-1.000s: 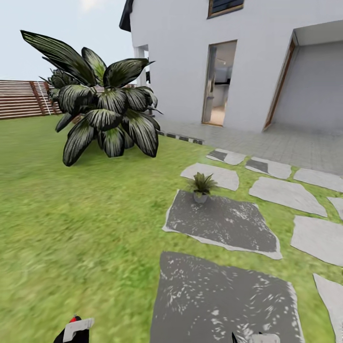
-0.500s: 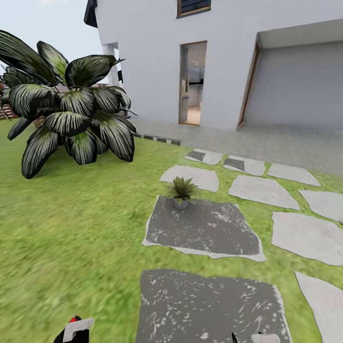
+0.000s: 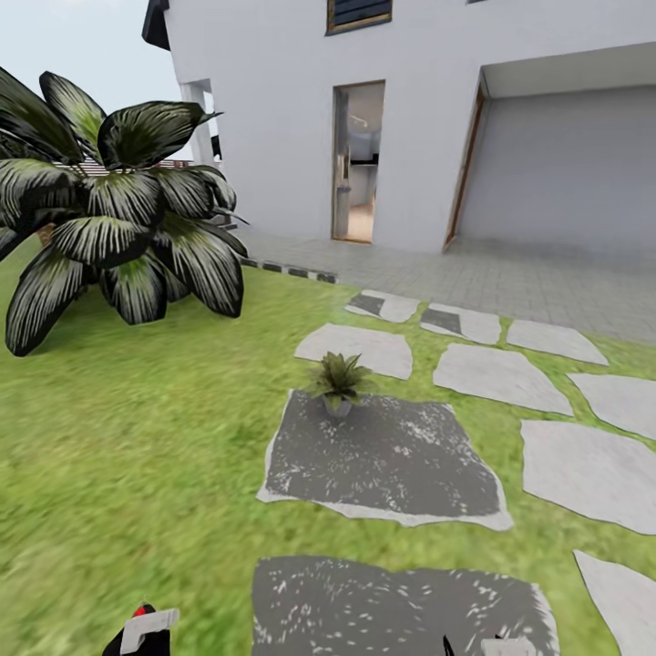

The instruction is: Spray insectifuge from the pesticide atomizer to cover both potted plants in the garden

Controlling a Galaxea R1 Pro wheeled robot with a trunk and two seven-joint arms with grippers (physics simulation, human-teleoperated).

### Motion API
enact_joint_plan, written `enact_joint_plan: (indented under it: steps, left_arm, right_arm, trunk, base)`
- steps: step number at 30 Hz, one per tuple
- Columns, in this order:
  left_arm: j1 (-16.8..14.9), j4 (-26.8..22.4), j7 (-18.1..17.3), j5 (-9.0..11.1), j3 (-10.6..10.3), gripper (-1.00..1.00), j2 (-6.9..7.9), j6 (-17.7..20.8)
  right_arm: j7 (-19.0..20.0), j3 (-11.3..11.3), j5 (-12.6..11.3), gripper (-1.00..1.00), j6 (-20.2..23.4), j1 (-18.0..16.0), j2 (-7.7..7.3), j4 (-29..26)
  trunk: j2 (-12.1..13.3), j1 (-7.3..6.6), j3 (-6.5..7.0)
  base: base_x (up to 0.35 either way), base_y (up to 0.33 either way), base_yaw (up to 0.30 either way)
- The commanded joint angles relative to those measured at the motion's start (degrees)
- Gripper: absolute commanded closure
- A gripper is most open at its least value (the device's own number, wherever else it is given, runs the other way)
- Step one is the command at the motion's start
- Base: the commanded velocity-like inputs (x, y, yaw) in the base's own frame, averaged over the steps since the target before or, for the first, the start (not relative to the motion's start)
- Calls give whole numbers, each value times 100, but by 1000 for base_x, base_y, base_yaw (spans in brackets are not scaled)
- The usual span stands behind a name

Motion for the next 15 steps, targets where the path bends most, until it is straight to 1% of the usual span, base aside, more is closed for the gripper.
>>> enact_joint_plan:
  steps: [1,15]
  left_arm:
    - [-4,5,-4,-17,19,100,-1,-19]
    - [-4,5,-4,-17,19,100,-1,-19]
  right_arm:
    - [-3,-1,1,-100,-17,-3,0,3]
    - [-3,-1,1,-100,-17,-3,0,-5]
  trunk:
    - [-2,2,-5]
    - [-2,2,-5]
  base:
    - [339,0,0]
    - [339,0,0]
